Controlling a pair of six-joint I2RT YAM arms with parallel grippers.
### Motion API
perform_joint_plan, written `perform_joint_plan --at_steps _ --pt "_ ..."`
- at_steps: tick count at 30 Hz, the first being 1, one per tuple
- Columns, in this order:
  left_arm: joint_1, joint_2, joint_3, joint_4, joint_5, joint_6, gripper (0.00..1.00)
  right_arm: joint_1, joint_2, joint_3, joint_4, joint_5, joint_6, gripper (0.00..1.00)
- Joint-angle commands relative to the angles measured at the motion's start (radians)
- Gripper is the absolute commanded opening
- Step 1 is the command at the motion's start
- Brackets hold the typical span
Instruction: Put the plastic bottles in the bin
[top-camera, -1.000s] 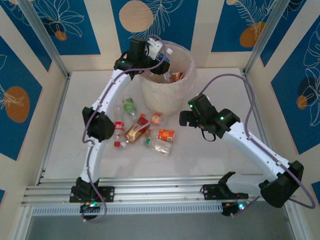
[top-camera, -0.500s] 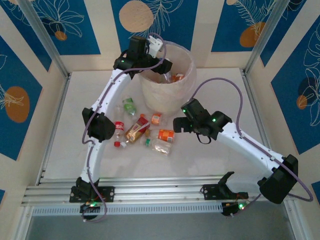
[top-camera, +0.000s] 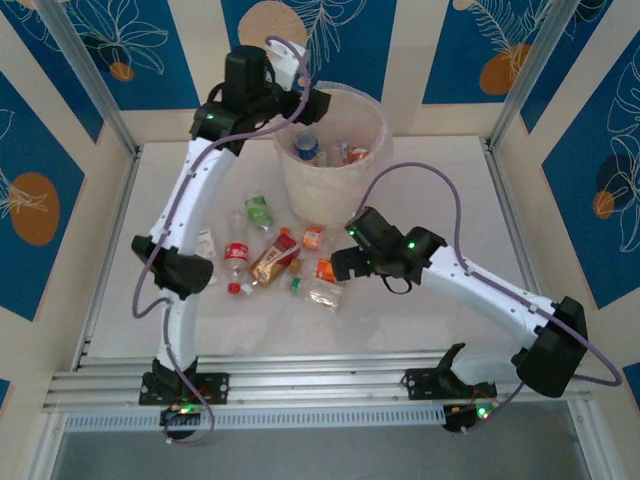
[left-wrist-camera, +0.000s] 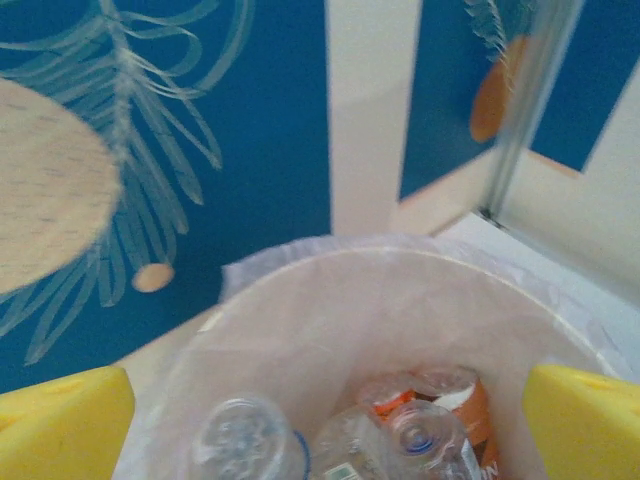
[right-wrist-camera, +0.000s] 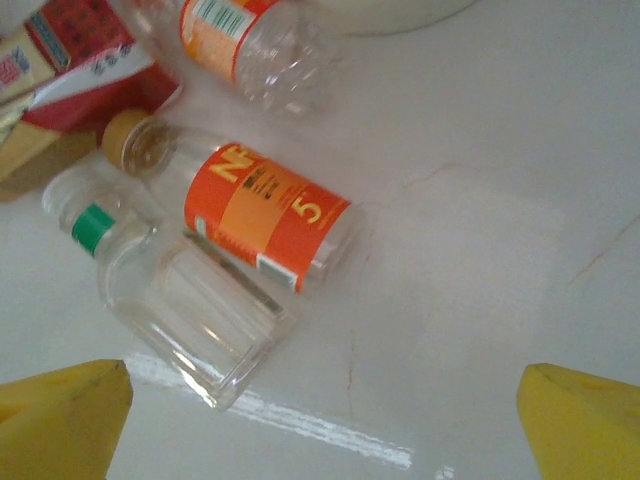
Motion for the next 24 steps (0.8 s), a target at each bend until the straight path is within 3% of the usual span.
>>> perform_joint_plan --at_steps 1,6,14,20,24 --pt "-0.008 -0.135 -0.078 -0.052 -0.214 -0.074 0.99 0.039 0.043 0.036 -0.031 -0.038 -0.047 0.96" --pt "-0.007 -0.418 -0.507 0.104 -0.351 -0.137 1.00 0.110 0.124 0.073 -0.087 -0.044 -0.074 0.87" --pt "-0.001 -0.886 -1.138 0.333 -0.537 -0.292 1.00 0.184 0.228 0.119 -0.088 -0.087 -0.128 0.80" --pt "0.000 -1.162 -1.435 0.346 -0.726 -0.445 1.00 0.194 0.326 0.157 -0.052 -0.089 -0.167 0.77" --pt "0.000 -1.274 -1.528 0.303 -0.817 -0.509 1.00 0.195 0.385 0.185 -0.042 -0.074 -0.183 0.78"
